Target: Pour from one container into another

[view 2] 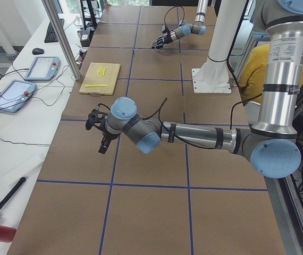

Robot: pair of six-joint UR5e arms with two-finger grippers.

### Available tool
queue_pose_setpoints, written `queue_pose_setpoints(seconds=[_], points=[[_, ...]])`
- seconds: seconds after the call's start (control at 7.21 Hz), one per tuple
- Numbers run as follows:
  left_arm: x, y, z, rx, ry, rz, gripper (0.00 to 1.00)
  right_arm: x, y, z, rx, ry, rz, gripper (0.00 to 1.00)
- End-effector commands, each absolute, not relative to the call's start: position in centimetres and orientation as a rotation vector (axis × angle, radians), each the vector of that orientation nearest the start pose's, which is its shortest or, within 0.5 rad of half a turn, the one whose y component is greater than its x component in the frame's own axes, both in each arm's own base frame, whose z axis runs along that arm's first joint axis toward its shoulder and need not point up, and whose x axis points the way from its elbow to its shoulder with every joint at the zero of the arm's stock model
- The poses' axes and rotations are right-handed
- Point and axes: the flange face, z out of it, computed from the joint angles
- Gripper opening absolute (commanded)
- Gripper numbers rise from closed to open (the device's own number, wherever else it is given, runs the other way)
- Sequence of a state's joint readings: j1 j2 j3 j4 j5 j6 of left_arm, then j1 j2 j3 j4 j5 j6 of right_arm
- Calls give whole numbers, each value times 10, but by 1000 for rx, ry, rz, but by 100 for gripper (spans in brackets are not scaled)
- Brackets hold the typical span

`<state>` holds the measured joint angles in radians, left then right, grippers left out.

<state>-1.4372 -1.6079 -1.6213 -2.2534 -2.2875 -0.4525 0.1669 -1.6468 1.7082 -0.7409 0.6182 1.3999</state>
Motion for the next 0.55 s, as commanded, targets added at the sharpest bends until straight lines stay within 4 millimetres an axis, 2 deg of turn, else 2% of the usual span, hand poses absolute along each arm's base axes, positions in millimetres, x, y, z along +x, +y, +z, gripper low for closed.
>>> queue_pose_setpoints(seconds=[0.0,0.42], points=[[2,-528,538,507,860,-18,100,-426,-283,534,1021,-641,405,15],[1,-527,536,509,861,-18,100,-420,-282,539,1022,-631,401,15]])
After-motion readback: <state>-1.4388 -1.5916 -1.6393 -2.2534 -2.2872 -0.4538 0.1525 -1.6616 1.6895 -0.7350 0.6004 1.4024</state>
